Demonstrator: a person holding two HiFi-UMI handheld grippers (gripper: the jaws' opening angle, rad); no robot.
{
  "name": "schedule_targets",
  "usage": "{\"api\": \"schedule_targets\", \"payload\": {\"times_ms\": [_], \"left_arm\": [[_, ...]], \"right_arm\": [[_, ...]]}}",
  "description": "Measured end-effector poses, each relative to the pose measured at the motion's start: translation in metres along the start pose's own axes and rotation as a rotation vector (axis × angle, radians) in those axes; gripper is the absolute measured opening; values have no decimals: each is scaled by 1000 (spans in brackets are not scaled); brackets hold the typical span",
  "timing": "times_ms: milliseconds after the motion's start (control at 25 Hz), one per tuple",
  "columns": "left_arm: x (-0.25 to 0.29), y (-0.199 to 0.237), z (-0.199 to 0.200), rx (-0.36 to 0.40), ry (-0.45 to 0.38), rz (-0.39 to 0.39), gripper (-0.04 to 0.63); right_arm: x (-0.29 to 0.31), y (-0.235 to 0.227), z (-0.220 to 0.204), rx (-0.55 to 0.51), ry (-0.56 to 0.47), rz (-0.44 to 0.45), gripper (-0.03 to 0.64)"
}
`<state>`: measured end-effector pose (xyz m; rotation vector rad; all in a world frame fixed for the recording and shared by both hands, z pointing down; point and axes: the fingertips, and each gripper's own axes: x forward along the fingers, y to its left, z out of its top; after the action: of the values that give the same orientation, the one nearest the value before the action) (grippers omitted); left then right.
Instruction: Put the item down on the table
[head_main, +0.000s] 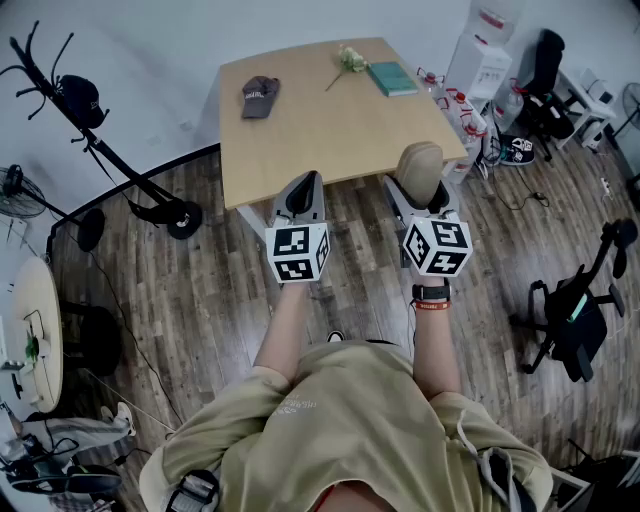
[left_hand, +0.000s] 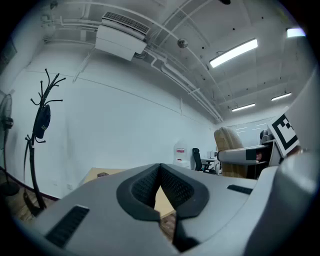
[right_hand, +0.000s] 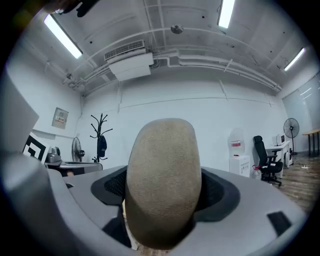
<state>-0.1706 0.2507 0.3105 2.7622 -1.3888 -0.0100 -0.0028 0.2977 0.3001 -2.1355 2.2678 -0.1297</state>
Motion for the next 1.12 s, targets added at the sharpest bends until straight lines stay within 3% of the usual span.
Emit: {"api": "schedule_targets", "payload": {"times_ms": [480, 720, 920, 1120], "left_arm": [[40, 51, -6, -21, -16, -6, 23], [115, 80, -16, -9, -3, 51, 23], [190, 103, 3, 15, -38, 119, 23], [259, 114, 6, 26, -12, 146, 23]], "right_arm": [[74, 24, -31, 17, 56, 41, 405], [158, -5, -38, 38, 73, 77, 405], [238, -26, -22, 51, 76, 145, 405], [307, -58, -17, 89, 114, 176, 405]]}}
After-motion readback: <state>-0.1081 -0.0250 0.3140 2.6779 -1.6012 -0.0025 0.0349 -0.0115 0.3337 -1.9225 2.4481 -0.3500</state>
